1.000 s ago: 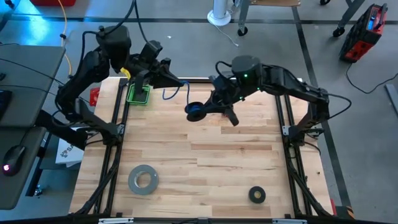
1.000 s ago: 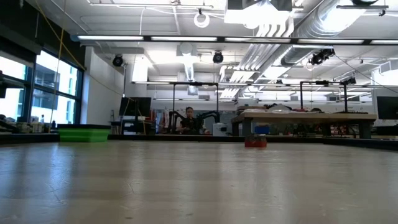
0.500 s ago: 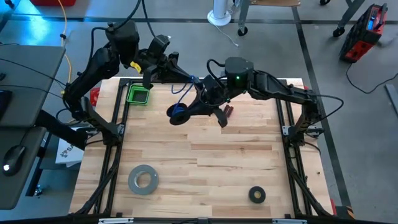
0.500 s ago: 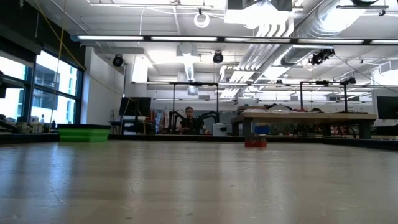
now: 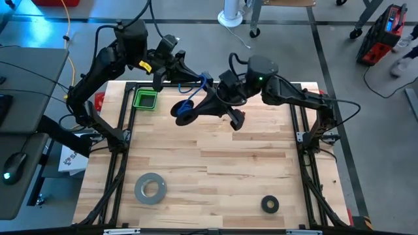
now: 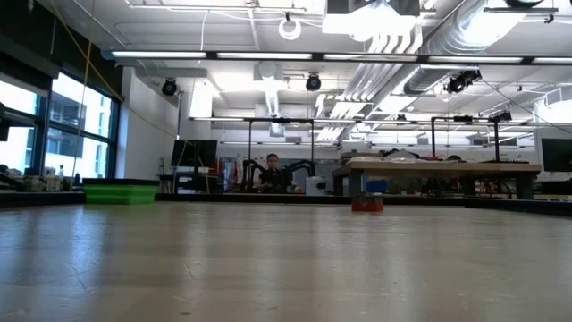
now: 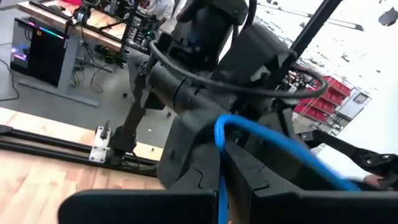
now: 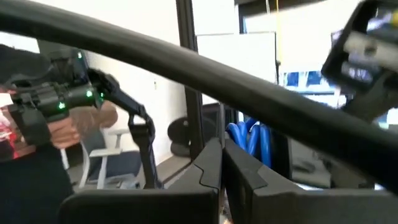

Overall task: Coil cords
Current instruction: Coil the blue wire onto a spool

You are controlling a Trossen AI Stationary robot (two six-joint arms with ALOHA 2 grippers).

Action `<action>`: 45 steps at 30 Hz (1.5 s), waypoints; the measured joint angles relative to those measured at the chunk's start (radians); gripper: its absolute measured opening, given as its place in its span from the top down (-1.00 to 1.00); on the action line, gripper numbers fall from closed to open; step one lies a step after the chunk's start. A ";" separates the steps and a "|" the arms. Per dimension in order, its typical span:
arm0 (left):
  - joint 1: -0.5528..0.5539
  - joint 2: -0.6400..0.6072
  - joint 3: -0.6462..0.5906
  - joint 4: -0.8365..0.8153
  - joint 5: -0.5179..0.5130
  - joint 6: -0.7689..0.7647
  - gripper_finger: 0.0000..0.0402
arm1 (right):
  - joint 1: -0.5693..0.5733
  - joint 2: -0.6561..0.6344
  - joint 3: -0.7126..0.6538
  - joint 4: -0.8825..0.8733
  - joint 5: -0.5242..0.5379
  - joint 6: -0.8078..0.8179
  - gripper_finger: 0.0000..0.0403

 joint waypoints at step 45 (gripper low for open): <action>-0.069 -0.049 -0.087 -0.206 -0.063 0.085 1.00 | -0.204 -0.184 -0.001 -0.182 0.042 -0.143 1.00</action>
